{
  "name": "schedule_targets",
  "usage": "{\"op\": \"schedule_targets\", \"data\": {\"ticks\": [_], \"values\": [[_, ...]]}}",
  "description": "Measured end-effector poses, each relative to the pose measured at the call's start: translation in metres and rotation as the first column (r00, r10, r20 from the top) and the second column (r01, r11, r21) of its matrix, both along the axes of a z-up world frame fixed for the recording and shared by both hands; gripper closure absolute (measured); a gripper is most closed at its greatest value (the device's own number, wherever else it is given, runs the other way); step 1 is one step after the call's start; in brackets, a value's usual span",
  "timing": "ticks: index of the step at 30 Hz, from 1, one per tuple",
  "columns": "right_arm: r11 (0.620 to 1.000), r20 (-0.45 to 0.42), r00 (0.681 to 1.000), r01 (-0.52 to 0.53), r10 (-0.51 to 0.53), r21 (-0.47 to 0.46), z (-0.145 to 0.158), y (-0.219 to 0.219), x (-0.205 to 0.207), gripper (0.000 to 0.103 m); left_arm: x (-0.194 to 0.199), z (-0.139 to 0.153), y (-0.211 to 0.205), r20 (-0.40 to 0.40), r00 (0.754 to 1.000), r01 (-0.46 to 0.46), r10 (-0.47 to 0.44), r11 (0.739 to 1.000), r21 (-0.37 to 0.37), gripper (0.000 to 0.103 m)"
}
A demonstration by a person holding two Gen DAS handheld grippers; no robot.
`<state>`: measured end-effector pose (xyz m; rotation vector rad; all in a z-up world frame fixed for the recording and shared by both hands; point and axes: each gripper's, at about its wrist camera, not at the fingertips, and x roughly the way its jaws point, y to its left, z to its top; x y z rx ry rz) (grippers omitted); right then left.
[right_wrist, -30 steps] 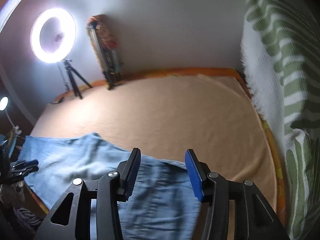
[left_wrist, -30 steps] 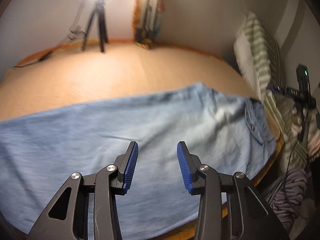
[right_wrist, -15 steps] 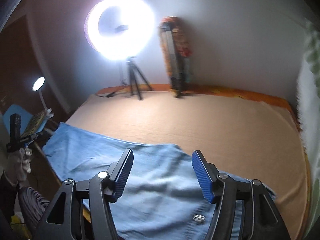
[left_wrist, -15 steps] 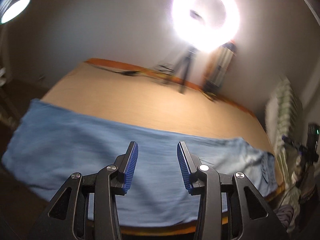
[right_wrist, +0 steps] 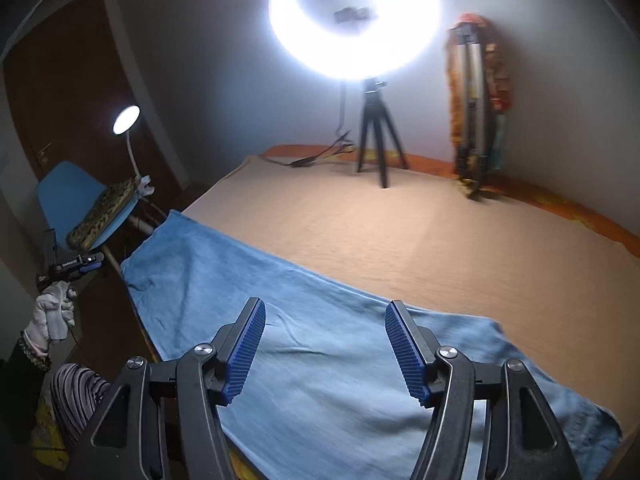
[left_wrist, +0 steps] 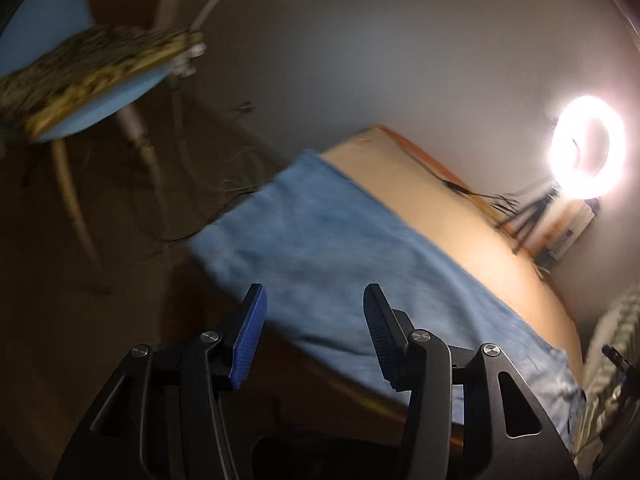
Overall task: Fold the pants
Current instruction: 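Move both open grippers along the jeans toward the leg ends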
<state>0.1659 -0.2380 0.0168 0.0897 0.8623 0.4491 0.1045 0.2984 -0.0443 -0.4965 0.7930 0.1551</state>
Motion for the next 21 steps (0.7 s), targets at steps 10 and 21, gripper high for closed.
{"op": "schedule_targets", "data": {"ticks": [10,21], "values": [[0.994,-0.018,0.993,-0.113,0.113,0.002,-0.013,0.08,0.019,0.027,0.0,-0.047,0.067,-0.007,0.989,-0.147,0.149,0.959,-0.243,0.054],[0.983,-0.057,0.982,-0.182,0.181,-0.007,-0.032,0.141,0.031,0.027,0.01,-0.096,0.094,-0.012,0.979,-0.193,0.204,0.901,-0.388,0.054]]}}
